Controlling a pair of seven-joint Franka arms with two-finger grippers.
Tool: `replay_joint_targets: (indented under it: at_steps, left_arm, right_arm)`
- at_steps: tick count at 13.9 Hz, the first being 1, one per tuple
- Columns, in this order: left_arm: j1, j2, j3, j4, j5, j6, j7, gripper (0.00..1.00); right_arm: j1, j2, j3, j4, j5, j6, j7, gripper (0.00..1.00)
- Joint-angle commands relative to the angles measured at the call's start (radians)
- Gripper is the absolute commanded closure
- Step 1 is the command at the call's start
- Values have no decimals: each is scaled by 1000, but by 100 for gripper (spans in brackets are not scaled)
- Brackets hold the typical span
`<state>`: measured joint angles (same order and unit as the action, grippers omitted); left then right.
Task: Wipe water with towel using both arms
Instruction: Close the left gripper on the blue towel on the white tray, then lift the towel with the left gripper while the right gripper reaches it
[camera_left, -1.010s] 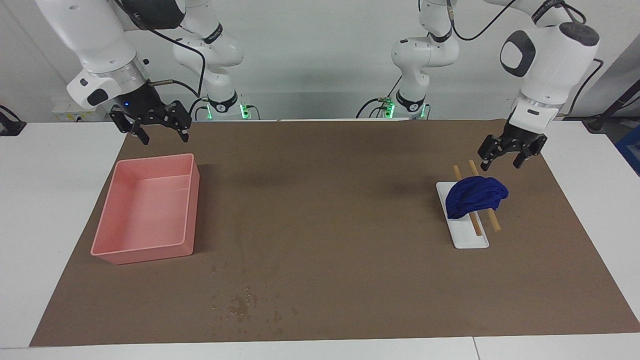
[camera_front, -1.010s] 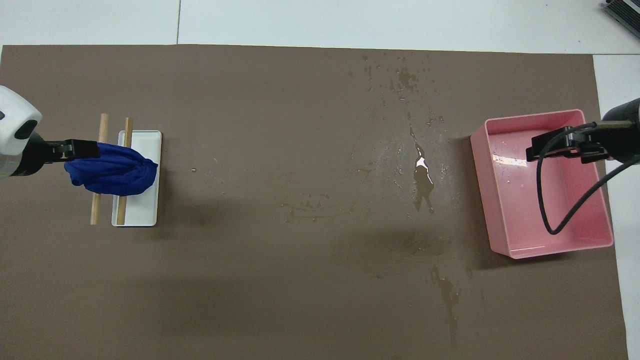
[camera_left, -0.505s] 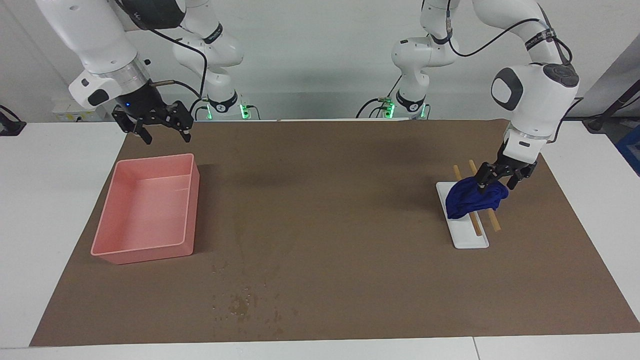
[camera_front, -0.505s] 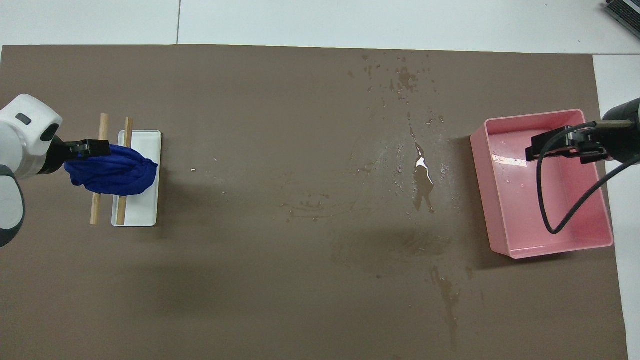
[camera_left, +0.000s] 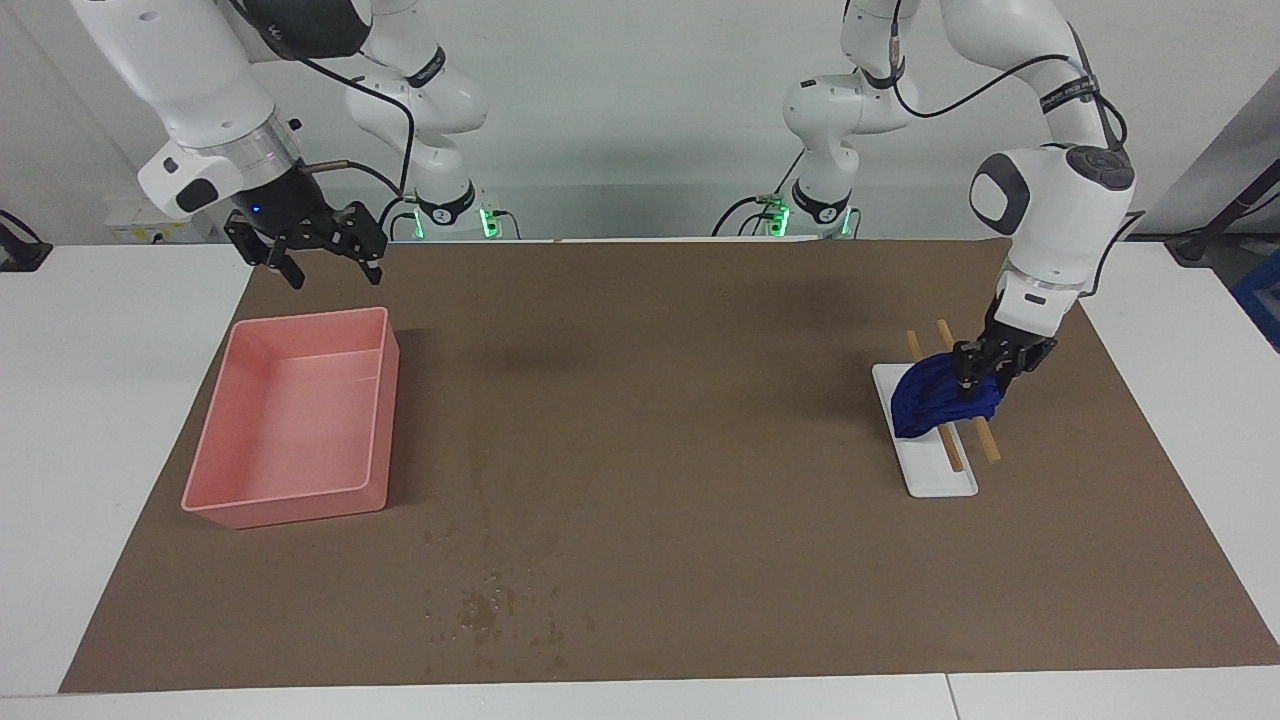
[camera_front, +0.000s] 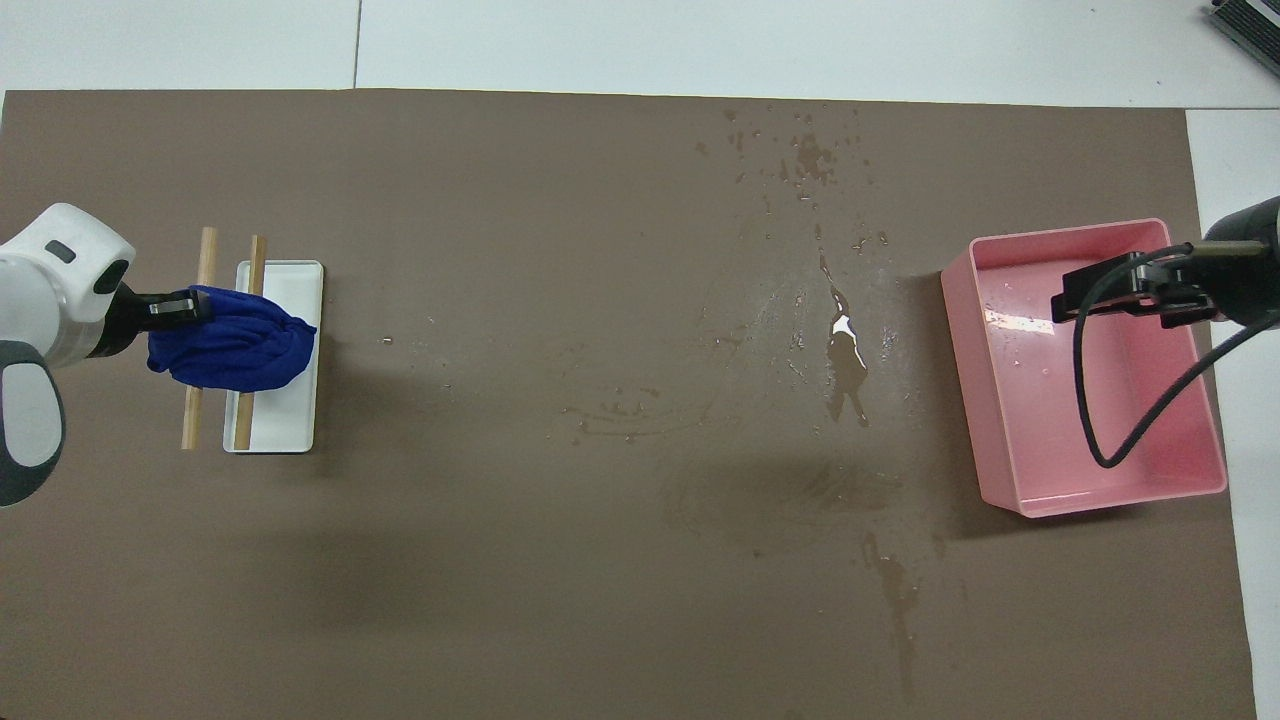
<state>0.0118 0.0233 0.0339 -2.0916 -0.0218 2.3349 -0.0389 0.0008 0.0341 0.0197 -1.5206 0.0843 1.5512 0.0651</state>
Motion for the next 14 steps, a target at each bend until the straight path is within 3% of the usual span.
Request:
replay_joint_targets:
  at_steps: [1,3,5,8,14]
  left_arm:
    - [8,-14,-5,-21,14,9,-12,100]
    - [11,-11,-5,2,13,-17,-16,100]
    - [16,24,-6,111,-19,-150,-44,100]
    - [17,56,-3,267,-212,-330,-201,100]
    - [-12,-60,-26,272,-512,-356,-819,100]
  right_arm:
    - [-16,-25,8,-33,17,23,10,0]
    - [-16,-25,9,-35,17,23,12,0]
    - [-15,-25,9,-35,26,23,24,0]
    - [-2,-28,19,-52,58,42,140,0]
    - [88,-68,20,-150,322,211,624,0]
